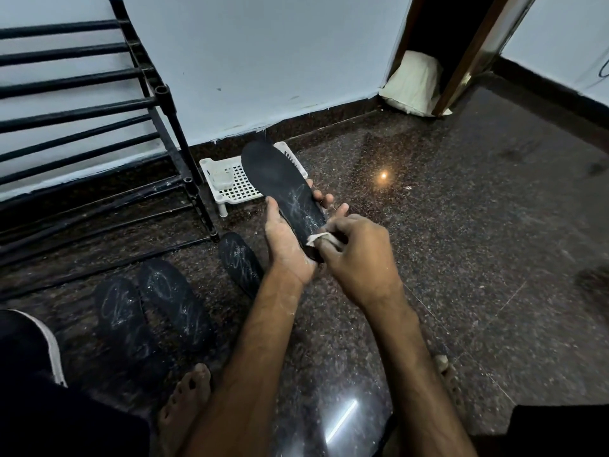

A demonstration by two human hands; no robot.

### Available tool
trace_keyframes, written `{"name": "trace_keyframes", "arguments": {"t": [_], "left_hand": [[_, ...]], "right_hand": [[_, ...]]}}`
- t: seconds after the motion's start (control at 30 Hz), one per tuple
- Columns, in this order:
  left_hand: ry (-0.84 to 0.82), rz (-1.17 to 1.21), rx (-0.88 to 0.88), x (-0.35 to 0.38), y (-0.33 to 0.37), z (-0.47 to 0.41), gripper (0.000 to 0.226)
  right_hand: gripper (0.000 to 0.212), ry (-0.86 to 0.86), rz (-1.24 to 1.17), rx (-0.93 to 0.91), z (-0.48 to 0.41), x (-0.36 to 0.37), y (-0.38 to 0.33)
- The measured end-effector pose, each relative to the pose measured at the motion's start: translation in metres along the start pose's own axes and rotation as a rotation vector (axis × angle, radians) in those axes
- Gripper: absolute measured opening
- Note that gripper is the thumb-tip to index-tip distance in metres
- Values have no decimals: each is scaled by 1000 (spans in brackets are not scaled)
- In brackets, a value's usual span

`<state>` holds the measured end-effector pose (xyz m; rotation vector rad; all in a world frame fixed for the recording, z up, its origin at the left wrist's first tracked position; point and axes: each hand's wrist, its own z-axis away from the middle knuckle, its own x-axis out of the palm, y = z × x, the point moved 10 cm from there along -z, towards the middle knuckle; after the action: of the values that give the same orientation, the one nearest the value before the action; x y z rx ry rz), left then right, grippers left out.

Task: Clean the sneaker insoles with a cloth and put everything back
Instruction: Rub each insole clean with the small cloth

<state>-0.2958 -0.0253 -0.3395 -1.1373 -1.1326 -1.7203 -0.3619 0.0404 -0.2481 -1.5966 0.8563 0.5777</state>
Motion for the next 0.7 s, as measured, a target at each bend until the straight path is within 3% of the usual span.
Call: {"name": "trace_keyframes", "arguments": {"t": [0.07, 0.2, 0.37, 0.5, 0.7], "left_hand": [[-22, -19, -5, 1, 0, 1, 73], [-3, -50, 11, 1, -1, 1, 70], [-49, -49, -9, 7, -3, 2, 67], [-41, -48, 12, 9, -4, 2, 70], [-96, -40, 8, 16, 1, 5, 67]], "right_hand": [[8, -25, 65, 77, 1, -2, 14], [4, -152, -69, 46, 9, 5, 2], [5, -56, 49, 104, 3, -6, 16], [7, -148, -78, 41, 10, -2, 1], [6, -44, -14, 98, 3, -13, 19]]}}
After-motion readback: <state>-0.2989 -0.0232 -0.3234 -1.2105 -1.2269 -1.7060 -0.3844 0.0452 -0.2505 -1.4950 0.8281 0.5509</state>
